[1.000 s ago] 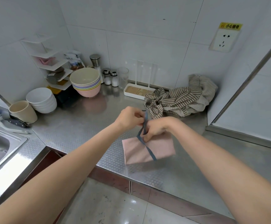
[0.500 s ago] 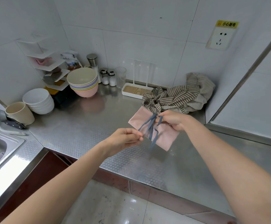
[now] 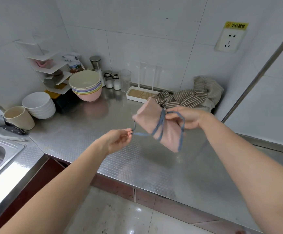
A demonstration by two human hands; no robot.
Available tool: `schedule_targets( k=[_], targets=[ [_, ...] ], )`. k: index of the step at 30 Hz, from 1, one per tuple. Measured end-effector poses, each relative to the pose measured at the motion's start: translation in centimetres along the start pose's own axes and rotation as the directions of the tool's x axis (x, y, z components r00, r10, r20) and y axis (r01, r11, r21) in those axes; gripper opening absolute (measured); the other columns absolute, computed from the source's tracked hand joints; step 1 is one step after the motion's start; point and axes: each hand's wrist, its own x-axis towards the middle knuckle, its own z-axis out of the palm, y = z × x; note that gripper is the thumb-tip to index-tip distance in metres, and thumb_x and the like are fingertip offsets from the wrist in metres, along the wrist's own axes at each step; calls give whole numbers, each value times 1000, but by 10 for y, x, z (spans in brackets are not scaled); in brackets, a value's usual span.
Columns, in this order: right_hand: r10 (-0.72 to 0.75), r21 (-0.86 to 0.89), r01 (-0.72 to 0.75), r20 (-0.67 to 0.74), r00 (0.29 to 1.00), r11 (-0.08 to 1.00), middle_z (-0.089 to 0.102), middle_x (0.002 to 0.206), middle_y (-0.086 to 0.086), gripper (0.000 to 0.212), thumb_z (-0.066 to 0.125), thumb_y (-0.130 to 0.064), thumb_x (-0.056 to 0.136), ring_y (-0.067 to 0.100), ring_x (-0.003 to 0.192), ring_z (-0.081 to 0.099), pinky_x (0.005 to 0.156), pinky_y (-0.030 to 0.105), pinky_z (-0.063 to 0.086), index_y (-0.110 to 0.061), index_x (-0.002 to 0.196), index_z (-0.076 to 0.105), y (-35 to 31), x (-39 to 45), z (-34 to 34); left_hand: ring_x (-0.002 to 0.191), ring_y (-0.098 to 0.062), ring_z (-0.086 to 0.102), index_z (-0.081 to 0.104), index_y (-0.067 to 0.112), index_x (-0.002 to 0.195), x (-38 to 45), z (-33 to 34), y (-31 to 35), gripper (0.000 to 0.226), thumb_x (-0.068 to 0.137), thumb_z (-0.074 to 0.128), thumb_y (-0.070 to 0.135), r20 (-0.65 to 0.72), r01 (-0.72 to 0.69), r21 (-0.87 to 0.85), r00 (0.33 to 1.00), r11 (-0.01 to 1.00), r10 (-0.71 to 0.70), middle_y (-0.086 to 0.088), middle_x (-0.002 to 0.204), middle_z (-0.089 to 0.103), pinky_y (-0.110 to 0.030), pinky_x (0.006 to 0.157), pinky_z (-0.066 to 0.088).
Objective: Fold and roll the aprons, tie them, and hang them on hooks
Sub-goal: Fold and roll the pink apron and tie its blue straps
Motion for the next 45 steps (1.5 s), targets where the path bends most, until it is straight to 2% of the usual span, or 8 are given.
schedule_targets(
  k=[9, 21, 27, 30, 33, 38, 42, 45],
  targets=[
    [319, -759, -184, 33, 947, 625, 65, 86, 1, 12, 63, -5, 86, 21, 87, 60, 82, 32, 51, -16, 83, 68, -4, 19, 34, 76, -8, 61, 60, 9, 93, -12, 52, 12, 14, 95, 50, 19, 299, -196, 655, 954, 729, -13, -1, 84, 63, -14, 70, 50],
    [211, -682, -224, -103, 972, 696, 63, 88, 4, 19, 63, -9, 88, 11, 80, 58, 79, 23, 49, -1, 105, 67, 3, 18, 27, 81, -7, 55, 65, 13, 105, -3, 55, 5, 28, 79, 73, 17, 525, -543, 837, 759, -71, 386, 5, 87, 61, -4, 70, 40],
    [233, -679, -146, 38, 972, 719, 66, 82, -3, 15, 58, -2, 89, 9, 78, 61, 80, 23, 51, -13, 89, 68, 1, 8, 29, 55, 1, 59, 62, 1, 100, 1, 39, 14, 14, 92, 51, -3, 310, -412, 743, 910, 527, 276, -2, 75, 64, -9, 57, 49],
    [118, -453, -101, 9, 993, 886, 69, 83, 0, 19, 50, 0, 93, 11, 74, 65, 75, 23, 55, -9, 94, 67, -1, 6, 24, 38, 1, 53, 61, -1, 81, 3, 14, 18, 17, 88, 48, -8, 101, -191, 886, 969, 422, 226, 2, 52, 61, -9, 45, 46],
    [-49, -295, -46, -307, 951, 954, 65, 86, 7, 20, 54, -2, 92, 19, 79, 61, 81, 30, 52, -2, 109, 64, 2, 15, 13, 47, -6, 51, 57, 6, 79, -2, 4, 13, 17, 94, 48, 6, 2, 43, 980, 976, 196, -220, 1, 56, 58, -12, 51, 47],
    [-183, -764, -287, -464, 867, 578, 63, 100, 15, 31, 47, 6, 87, 26, 94, 55, 64, 27, 40, -4, 104, 71, 14, 21, 2, 61, -3, 64, 63, 3, 101, -28, 38, 18, 33, 95, 42, 28, 334, -70, 878, 798, 473, -501, 5, 69, 70, -13, 65, 54],
    [36, -874, -149, -149, 988, 463, 63, 101, 9, 21, 54, -1, 90, 22, 92, 58, 75, 25, 44, 2, 107, 66, 21, 11, 8, 73, -7, 70, 76, 11, 84, -35, 62, 41, 24, 80, 52, 11, 594, -239, 312, 804, 920, 7, -1, 80, 73, -17, 68, 56],
    [166, -698, -112, 9, 986, 707, 68, 87, -4, 21, 57, -1, 90, 1, 73, 61, 72, 13, 50, -5, 107, 66, 22, 4, 13, 68, -8, 69, 63, 4, 92, -7, 56, 56, 16, 95, 47, 5, 213, -409, 54, 896, 911, 390, 0, 71, 72, -17, 68, 56]
  ],
)
